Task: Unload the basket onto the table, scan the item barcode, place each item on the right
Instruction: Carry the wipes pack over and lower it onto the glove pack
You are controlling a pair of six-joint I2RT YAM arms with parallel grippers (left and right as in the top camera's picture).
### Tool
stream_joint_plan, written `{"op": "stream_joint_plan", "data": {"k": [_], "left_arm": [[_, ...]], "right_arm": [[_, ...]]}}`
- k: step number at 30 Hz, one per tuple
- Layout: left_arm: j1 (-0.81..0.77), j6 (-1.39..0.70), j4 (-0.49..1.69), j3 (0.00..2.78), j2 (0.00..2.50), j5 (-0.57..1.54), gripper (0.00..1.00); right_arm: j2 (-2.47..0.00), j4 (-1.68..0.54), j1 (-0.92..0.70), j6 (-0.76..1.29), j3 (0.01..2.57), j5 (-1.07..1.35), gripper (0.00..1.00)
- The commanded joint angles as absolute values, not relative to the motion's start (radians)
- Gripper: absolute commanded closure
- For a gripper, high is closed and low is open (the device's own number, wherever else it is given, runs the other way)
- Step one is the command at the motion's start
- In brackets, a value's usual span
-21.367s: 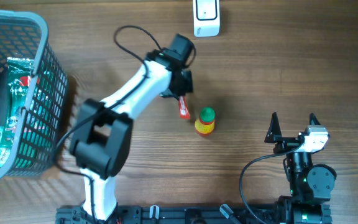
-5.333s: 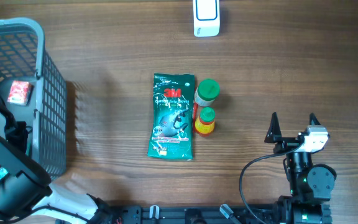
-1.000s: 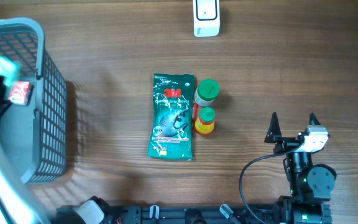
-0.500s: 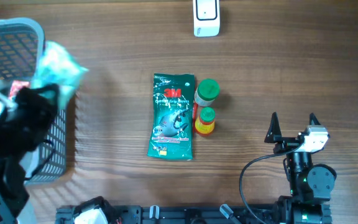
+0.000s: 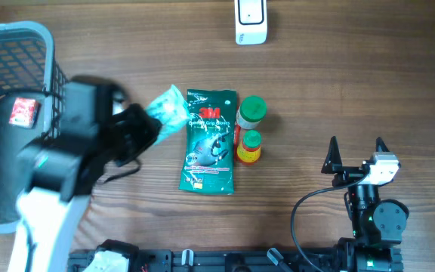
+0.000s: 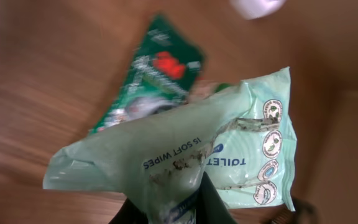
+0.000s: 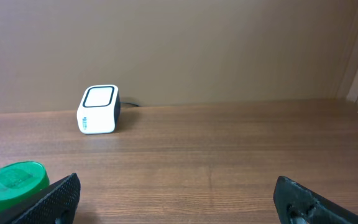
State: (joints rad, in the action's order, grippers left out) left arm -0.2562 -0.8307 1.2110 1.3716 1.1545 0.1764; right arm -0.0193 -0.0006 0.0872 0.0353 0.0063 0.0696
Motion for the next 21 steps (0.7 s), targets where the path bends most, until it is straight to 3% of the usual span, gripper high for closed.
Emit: {"op": "stream_joint_plan", "data": {"k": [1,13,21], "left_arm": [[-0.331,-0.948,1.158,1.314,1.272,-0.041,0.92],[-0.459,-1.090,1.008,1.283,1.794,-0.022,0.92],[-0.487,-1.112,0.968,1.283,1.882,0.010,0.91]], "right_arm": [[-0.014,0.001,0.081,0.027,0.005,0.059,0.00],[-0.014,0.001,0.081,0.027,0.005,0.059,0.00],[-0.014,0.001,0.081,0.027,0.005,0.059,0.00]]}}
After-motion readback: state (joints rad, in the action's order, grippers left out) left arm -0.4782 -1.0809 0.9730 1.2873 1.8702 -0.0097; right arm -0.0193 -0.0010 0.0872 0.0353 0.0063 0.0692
